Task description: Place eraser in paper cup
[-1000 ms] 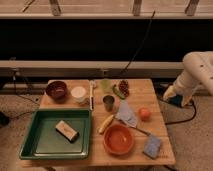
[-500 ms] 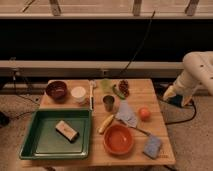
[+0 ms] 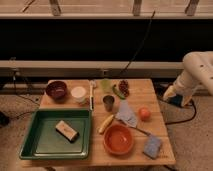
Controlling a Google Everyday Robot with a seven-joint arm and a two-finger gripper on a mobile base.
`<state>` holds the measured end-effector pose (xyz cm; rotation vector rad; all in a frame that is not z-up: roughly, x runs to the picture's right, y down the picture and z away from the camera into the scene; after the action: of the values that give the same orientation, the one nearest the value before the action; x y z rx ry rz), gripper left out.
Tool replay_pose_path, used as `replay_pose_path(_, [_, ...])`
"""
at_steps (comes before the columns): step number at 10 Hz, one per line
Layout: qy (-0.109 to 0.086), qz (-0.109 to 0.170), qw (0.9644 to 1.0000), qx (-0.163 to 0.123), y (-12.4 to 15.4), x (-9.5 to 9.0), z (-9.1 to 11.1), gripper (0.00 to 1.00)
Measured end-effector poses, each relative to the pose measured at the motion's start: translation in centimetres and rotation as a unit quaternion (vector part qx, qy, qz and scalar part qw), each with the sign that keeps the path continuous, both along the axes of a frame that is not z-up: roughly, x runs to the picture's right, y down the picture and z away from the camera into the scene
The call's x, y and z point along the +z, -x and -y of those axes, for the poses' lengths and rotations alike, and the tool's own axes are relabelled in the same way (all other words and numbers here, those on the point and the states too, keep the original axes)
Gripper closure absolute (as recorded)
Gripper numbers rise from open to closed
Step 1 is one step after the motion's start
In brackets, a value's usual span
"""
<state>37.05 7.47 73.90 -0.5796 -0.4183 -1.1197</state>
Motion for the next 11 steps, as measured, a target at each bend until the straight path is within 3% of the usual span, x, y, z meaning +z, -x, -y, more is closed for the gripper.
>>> replay_pose_path(3, [-0.01, 0.019, 0.9996, -0.017, 1.2, -0.8, -0.2, 0.38])
replay_pose_path(6, [-0.031, 0.059, 0.9963, -0.055, 6.6, -1.9, -0.3, 0.38])
replay_pose_path(10, [-0.051, 0.113, 0.9848, -0.122, 16.4, -2.2, -0.7, 0.38])
replay_pose_path(11, [-0.061, 0.13, 0.9794, -0.142, 18.9, -2.3, -0.9, 0.38])
